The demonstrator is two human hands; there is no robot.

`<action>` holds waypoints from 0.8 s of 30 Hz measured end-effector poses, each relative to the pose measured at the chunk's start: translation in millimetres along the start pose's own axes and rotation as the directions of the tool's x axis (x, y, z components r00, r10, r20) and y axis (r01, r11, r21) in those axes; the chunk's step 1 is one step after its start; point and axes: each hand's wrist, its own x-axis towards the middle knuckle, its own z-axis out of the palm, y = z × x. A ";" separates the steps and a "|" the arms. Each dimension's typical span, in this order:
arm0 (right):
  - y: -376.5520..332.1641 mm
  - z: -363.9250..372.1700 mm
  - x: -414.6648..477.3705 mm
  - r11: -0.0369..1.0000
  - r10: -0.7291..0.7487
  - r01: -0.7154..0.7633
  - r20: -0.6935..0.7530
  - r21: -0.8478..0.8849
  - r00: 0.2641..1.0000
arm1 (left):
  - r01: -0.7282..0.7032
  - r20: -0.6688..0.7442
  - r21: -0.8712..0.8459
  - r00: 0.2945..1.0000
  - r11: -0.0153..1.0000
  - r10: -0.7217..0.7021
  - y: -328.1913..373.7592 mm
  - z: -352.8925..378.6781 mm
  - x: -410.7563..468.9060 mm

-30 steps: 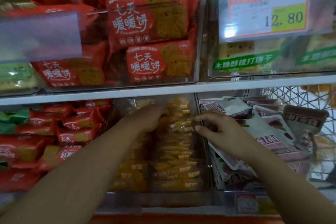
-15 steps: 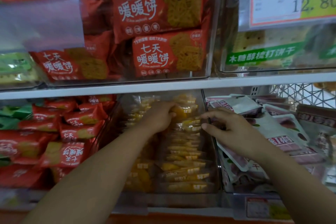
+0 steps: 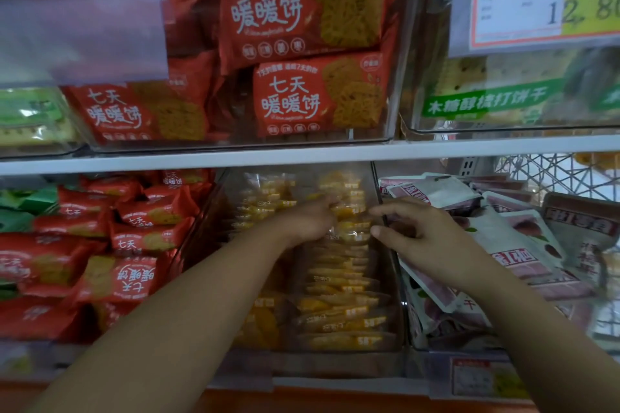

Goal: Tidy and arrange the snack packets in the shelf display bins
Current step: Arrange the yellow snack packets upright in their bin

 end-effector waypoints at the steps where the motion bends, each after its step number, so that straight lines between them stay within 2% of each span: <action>1: -0.8 -0.2 -0.9 1.000 0.002 -0.002 0.000 0.000 1.000 | 0.043 0.028 -0.058 0.999 0.997 -0.042 1.7 4.6 -4.5; 4: -0.8 -1.0 -3.1 1.000 0.007 -0.007 0.010 0.000 1.000 | 0.134 -0.014 -0.169 0.990 0.977 -0.138 4.4 14.5 -4.7; 7: 1.1 -1.3 -4.3 1.000 0.003 -0.003 0.020 0.001 1.000 | 0.146 -0.124 -0.201 0.977 0.969 -0.173 5.5 21.0 -3.1; 9: 2.0 -1.4 -4.7 1.000 0.001 -0.001 0.026 0.007 1.000 | 0.166 -0.184 -0.352 0.953 0.921 -0.242 1.4 24.4 0.1; 11: 1.7 -1.5 -4.6 1.000 0.004 -0.004 0.030 0.010 1.000 | 0.160 -0.184 -0.481 0.943 0.862 -0.278 -0.9 23.3 -0.5; 14: 2.2 -1.2 -4.5 1.000 0.007 -0.007 0.028 0.006 1.000 | 0.176 -0.205 -0.495 0.928 0.851 -0.311 -3.5 21.3 4.6; 24: 0.2 -2.9 -6.9 0.999 0.026 -0.027 0.046 0.026 0.999 | 0.087 -0.156 -0.482 0.971 0.872 -0.183 -4.5 17.9 -3.1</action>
